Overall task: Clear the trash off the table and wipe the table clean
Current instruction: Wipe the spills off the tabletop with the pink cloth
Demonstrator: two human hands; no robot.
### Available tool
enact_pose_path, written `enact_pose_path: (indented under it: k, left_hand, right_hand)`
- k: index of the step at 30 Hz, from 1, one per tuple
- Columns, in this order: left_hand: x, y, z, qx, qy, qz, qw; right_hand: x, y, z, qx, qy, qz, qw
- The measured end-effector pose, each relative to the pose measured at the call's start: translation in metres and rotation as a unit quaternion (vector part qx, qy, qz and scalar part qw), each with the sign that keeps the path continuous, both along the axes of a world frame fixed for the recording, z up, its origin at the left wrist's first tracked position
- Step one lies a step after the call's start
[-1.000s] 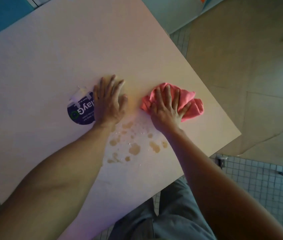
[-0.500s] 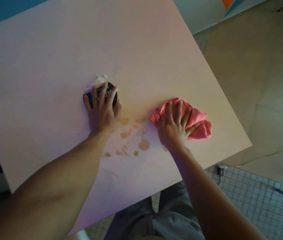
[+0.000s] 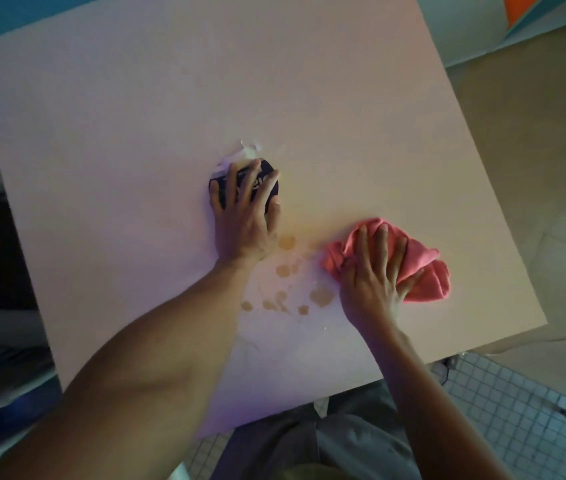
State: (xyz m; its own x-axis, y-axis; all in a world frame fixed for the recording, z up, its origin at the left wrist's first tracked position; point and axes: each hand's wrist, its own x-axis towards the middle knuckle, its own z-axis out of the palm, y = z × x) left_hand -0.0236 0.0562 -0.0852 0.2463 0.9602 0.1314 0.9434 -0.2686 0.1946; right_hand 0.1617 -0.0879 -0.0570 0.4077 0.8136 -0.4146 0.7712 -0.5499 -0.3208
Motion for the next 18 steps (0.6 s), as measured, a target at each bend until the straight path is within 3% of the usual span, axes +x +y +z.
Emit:
enact_pose_path:
  k: [5, 11, 15, 18]
  left_hand:
    - [-0.001, 0.002, -0.005, 0.029, -0.022, 0.005, 0.999]
    - [-0.006, 0.001, -0.003, 0.000, -0.058, 0.014, 0.998]
    - [-0.022, -0.005, -0.003, -0.018, -0.068, -0.012, 0.997]
    - [-0.050, -0.017, -0.005, -0.013, -0.043, 0.042, 0.998]
  right_hand:
    - [-0.016, 0.079, -0.007, 0.024, -0.012, -0.010, 1.000]
    - [-0.031, 0.045, -0.011, 0.067, -0.022, 0.167, 0.984]
    - [0.009, 0.026, -0.007, 0.032, -0.043, 0.111, 0.992]
    - [0.012, 0.037, -0.003, 0.006, -0.018, 0.054, 0.998]
